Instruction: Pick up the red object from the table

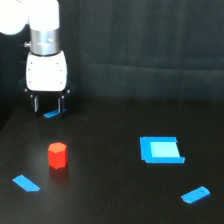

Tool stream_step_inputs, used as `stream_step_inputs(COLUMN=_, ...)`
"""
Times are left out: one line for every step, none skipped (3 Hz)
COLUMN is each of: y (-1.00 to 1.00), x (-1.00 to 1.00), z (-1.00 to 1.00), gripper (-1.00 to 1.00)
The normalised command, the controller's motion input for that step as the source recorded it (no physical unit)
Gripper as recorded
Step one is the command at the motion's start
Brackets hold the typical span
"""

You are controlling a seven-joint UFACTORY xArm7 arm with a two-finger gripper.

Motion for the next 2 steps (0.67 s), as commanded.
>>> stream_step_inputs(y=0.02, x=-0.12, z=0.13, gripper=0.96)
stream_step_inputs(y=-0.44, x=0.08, z=-0.21, gripper=1.00)
